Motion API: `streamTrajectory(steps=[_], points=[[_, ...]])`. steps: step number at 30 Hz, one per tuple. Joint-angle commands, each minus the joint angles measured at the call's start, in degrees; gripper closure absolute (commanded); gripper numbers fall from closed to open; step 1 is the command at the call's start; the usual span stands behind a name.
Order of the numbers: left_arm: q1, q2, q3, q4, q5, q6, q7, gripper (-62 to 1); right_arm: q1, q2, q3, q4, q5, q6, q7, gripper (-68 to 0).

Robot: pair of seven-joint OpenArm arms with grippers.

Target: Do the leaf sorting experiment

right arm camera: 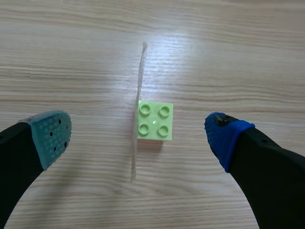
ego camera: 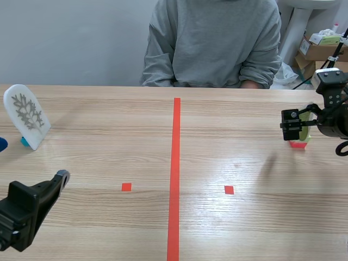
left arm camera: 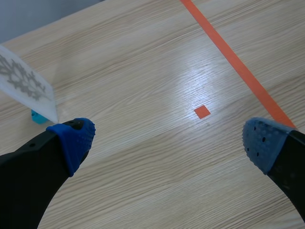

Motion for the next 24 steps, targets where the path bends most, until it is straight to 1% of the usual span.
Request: streamTrajectory(steps=[1,3,6,8,13,14,15,17,19,23,24], points=[[-0.2,0.3,0.0,0.5,-0.4,-0.1,-0.6,-62.3,-1.2,2.6,0.3,5.9,1.2,0.7,0.6,-57.4],[-0.2,0.3,0.0,0.5,-0.4,-0.1,-0.6,-62.3,-4.3,3.6,1.4,11.5,2.1,1.1,0.2,-57.4],[-0.2,0.3,0.0,0.5,-0.4,-0.1,-0.6,-62.3,-10.2,5.0,3.5,20.5,4.6,3.9,-0.9,-57.4],[-0.2,0.3,0.0,0.5,-0.4,-0.1,-0.6,-62.3,-14.8,5.4,5.2,26.7,6.2,5.2,-1.7,-57.4],[-0.2,0.3,-0.1,0.5,-0.4,-0.1,-0.7,-62.3,-28.6,5.7,8.9,42.8,11.0,10.0,-2.7,-57.5],[-0.2,0.3,-0.1,0.5,-0.4,-0.1,-0.7,-62.3,-31.3,5.7,9.2,45.9,11.6,10.4,-2.8,-57.7],[-0.2,0.3,-0.1,0.5,-0.4,-0.1,-0.8,-62.3,-34.3,5.7,9.3,49.2,11.9,11.2,-2.8,-57.8],[-0.2,0.3,-0.1,0.5,-0.3,-0.2,-1.1,-62.3,-40.0,5.7,9.3,55.1,12.0,11.8,-2.7,-57.8],[-0.3,0.3,-0.1,0.5,-0.3,-0.5,-1.2,-62.3,-45.5,5.7,9.3,60.3,12.4,13.5,-2.6,-57.8],[-1.0,0.3,0.0,0.5,-0.2,-1.1,-0.9,-62.3,-54.7,5.7,9.3,69.0,12.0,14.5,-2.8,-57.8],[-1.2,0.3,0.0,0.5,-0.1,-1.2,-0.8,-62.3,-56.2,5.7,9.3,70.7,11.7,15.2,-3.0,-57.8]])
